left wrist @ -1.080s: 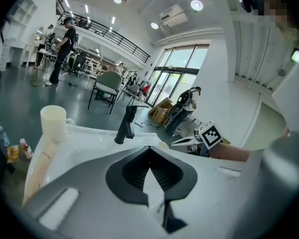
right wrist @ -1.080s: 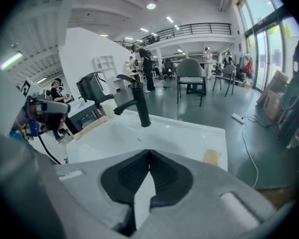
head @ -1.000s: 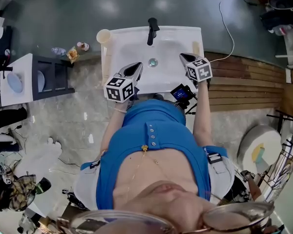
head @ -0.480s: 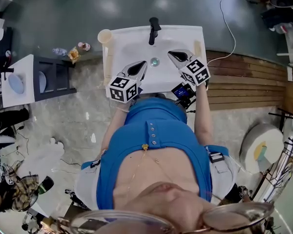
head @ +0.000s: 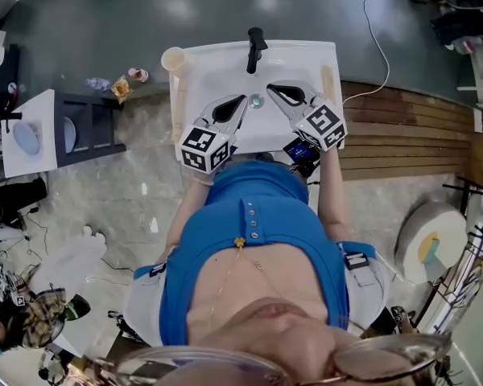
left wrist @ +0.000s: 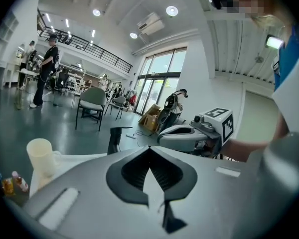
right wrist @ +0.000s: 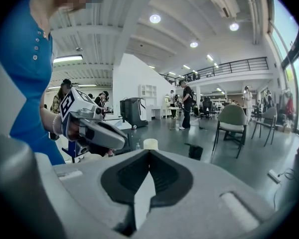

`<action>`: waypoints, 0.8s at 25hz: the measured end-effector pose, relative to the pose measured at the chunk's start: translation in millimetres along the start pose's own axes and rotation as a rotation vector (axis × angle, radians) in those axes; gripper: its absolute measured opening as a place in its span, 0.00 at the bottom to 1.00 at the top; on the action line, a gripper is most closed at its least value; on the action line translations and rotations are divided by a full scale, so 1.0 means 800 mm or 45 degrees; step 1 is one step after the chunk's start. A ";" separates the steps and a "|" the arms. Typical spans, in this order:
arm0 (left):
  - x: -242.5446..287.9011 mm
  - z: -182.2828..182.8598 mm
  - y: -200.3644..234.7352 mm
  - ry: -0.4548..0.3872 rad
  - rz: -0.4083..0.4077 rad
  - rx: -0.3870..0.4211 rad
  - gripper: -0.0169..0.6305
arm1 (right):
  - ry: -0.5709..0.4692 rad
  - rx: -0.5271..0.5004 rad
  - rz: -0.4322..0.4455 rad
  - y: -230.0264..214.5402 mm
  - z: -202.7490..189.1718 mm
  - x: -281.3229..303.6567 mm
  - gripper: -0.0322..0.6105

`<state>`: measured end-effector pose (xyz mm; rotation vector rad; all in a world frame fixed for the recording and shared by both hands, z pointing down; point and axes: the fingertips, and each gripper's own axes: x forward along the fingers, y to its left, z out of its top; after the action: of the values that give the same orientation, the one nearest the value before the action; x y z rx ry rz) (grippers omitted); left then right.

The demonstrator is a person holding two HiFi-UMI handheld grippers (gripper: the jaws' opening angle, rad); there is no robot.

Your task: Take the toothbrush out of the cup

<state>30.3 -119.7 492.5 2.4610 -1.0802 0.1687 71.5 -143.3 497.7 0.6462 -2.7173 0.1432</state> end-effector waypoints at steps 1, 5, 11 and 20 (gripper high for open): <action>-0.001 0.004 -0.001 -0.005 -0.004 0.017 0.03 | -0.016 -0.001 0.001 0.002 0.005 0.000 0.05; -0.003 0.021 -0.008 -0.032 -0.021 0.079 0.03 | -0.085 0.000 0.002 0.010 0.027 -0.001 0.05; -0.009 0.052 -0.022 -0.103 -0.049 0.146 0.03 | -0.189 -0.001 0.002 0.017 0.063 -0.013 0.05; -0.015 0.075 -0.039 -0.153 -0.079 0.195 0.03 | -0.257 -0.002 0.015 0.026 0.082 -0.025 0.05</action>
<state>40.4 -119.7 424.2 2.6680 -1.0738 0.0880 59.0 -127.6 428.5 0.6781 -2.9143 0.0824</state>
